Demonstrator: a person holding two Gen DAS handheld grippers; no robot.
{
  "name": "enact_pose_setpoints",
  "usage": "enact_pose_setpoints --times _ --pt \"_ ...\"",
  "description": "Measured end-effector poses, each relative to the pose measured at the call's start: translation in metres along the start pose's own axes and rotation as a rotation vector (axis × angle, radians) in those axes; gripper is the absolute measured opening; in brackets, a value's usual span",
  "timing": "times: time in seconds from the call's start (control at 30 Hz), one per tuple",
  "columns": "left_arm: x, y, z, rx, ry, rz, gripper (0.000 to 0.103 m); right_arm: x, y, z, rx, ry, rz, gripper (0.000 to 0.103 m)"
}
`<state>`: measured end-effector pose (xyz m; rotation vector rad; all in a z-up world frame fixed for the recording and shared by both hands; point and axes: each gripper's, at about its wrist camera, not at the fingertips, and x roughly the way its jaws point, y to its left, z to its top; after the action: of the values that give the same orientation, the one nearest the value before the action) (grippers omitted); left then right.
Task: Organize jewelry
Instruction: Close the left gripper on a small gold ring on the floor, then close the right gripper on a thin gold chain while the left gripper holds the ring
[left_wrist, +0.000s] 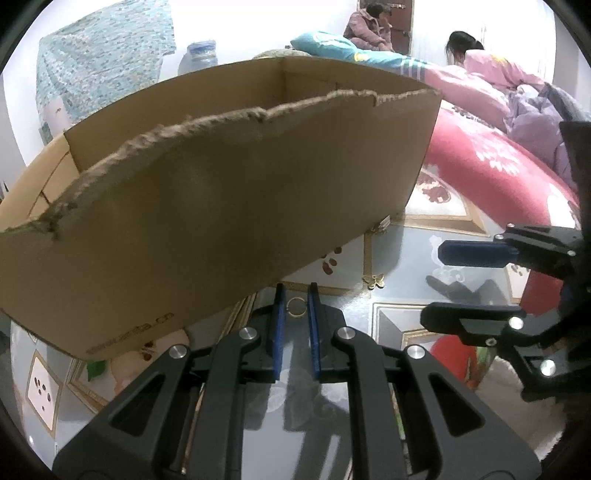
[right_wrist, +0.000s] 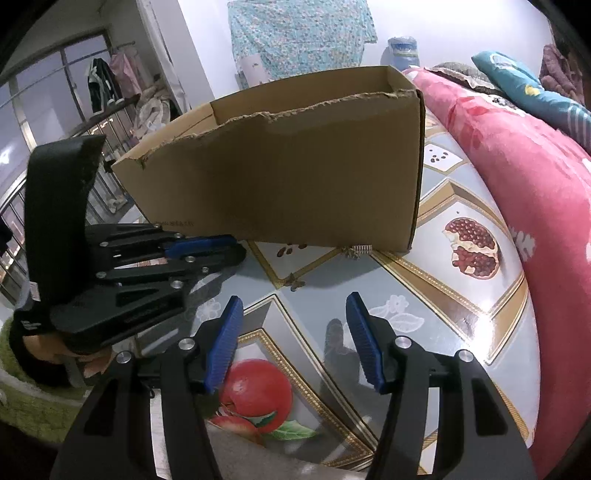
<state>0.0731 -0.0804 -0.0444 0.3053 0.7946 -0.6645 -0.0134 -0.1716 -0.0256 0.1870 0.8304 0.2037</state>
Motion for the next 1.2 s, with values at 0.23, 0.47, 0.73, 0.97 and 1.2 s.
enact_pose_setpoints --times 0.23,0.47,0.73,0.97,1.2 --pt "-0.009 0.007 -0.005 -0.037 -0.006 -0.008 0.011 -0.001 -0.001 0.006 -0.011 -0.016 -0.038 0.05" --pt "-0.01 0.012 -0.01 -0.063 -0.004 -0.008 0.011 0.014 -0.014 0.021 0.044 -0.009 -0.105 0.038" --pt "-0.008 0.015 -0.008 -0.07 -0.009 -0.013 0.011 0.038 -0.015 0.03 0.098 0.013 -0.187 0.031" --pt "-0.005 0.019 -0.008 -0.078 -0.005 -0.02 0.011 0.041 -0.005 0.032 0.149 -0.004 -0.282 0.023" --pt "-0.006 0.019 -0.007 -0.081 -0.007 -0.018 0.011 0.039 -0.021 0.035 0.2 0.017 -0.269 0.003"
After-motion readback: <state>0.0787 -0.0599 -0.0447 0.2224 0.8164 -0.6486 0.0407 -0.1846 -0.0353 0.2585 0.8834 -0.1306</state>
